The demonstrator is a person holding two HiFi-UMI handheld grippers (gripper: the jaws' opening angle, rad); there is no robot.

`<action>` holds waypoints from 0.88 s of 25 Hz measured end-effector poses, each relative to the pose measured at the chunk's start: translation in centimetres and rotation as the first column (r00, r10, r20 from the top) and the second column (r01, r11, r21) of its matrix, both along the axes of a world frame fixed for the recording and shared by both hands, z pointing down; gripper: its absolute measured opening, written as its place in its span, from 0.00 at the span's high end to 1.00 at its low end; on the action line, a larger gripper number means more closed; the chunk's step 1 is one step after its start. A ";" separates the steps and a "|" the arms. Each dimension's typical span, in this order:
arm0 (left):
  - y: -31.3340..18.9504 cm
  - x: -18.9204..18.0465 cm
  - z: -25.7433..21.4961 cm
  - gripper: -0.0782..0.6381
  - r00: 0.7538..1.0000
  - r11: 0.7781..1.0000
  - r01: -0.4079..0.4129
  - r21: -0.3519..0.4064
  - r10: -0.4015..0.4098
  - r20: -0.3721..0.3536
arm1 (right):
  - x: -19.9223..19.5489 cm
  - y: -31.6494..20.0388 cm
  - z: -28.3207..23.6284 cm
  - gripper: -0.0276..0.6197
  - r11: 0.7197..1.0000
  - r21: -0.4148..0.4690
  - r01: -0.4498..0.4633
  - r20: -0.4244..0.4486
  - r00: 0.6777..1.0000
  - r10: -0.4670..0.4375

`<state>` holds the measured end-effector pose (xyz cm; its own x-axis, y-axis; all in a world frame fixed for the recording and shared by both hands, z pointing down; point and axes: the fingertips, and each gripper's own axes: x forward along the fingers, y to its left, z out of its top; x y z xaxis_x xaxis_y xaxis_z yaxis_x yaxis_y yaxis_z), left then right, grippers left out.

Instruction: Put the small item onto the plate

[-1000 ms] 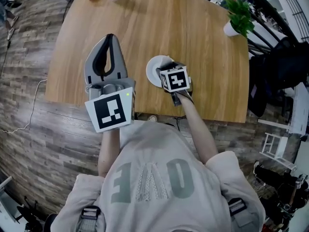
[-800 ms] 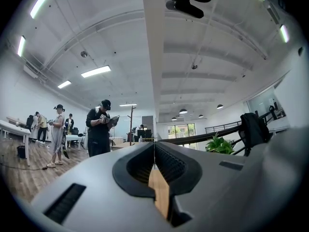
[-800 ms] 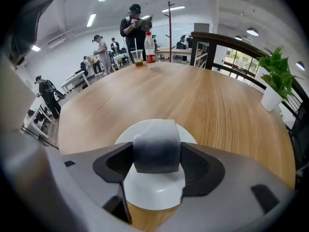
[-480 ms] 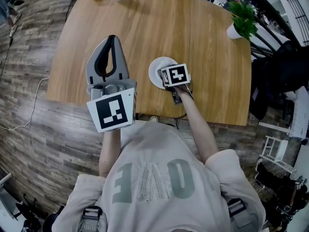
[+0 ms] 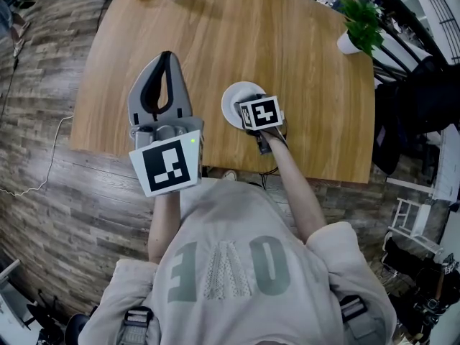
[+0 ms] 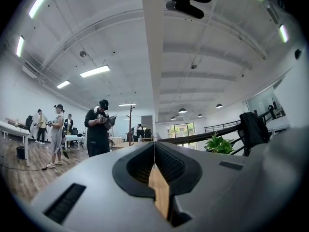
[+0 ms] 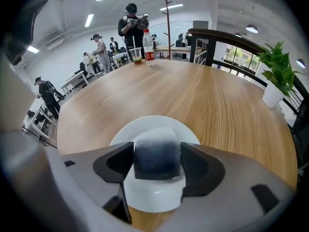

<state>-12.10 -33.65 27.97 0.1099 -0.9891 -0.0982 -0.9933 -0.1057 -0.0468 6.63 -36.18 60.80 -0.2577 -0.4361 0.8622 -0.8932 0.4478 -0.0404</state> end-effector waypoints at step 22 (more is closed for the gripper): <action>-1.4 2.8 -2.4 0.88 0.996 0.994 -0.091 0.064 0.090 0.020 | 0.5 -4.6 -21.6 0.49 0.860 0.475 -0.187 0.319 0.947 0.030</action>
